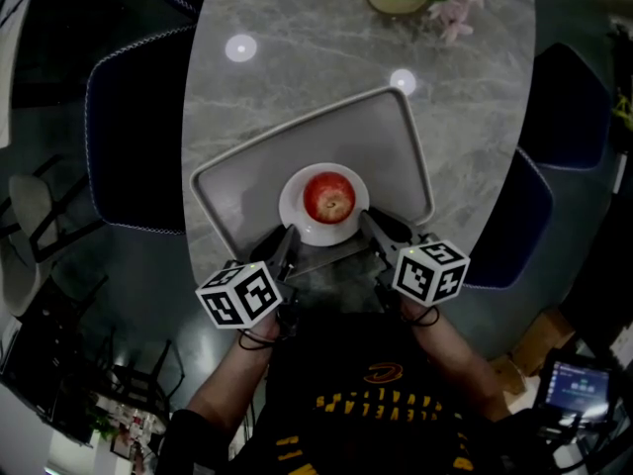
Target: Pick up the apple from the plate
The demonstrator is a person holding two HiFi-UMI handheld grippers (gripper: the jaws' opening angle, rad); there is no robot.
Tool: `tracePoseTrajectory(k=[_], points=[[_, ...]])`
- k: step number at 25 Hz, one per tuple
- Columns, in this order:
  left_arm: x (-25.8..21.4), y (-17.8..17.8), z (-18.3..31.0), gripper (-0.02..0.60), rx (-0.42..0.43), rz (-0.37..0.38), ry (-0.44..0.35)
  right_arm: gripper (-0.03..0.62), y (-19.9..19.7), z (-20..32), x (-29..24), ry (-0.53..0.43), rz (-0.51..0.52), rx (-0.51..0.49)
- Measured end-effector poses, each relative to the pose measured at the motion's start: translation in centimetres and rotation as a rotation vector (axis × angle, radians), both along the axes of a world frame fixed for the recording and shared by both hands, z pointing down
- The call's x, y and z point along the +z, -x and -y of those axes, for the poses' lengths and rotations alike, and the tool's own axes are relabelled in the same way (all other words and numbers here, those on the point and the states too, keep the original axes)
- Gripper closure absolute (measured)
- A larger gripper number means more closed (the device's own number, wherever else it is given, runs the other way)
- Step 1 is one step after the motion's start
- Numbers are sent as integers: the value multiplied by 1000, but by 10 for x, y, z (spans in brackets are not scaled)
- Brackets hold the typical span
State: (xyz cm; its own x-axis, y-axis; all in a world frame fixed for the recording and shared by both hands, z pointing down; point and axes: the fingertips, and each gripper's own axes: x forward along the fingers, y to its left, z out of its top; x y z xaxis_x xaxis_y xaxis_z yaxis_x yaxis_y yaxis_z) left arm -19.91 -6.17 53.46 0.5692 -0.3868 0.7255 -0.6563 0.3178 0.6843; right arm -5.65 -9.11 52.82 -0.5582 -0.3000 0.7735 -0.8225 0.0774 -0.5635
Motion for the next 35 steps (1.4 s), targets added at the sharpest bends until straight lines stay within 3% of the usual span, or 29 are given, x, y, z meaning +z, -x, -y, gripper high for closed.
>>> tracePoseTrajectory(k=[7,11,18,35], points=[[0,-4,-3,503,-10,-33,25,542,3,-4,3,55,8,-5],[3,0,-6,540,-32,-41,51,542,3,-3,3,67,21,0],[1,-3,-5,541,-45,-68,60,549,2,-2,2,87,60,52],[-2,-13,2,540,19,-28,14,551,-10,-1,0,56,63,64]])
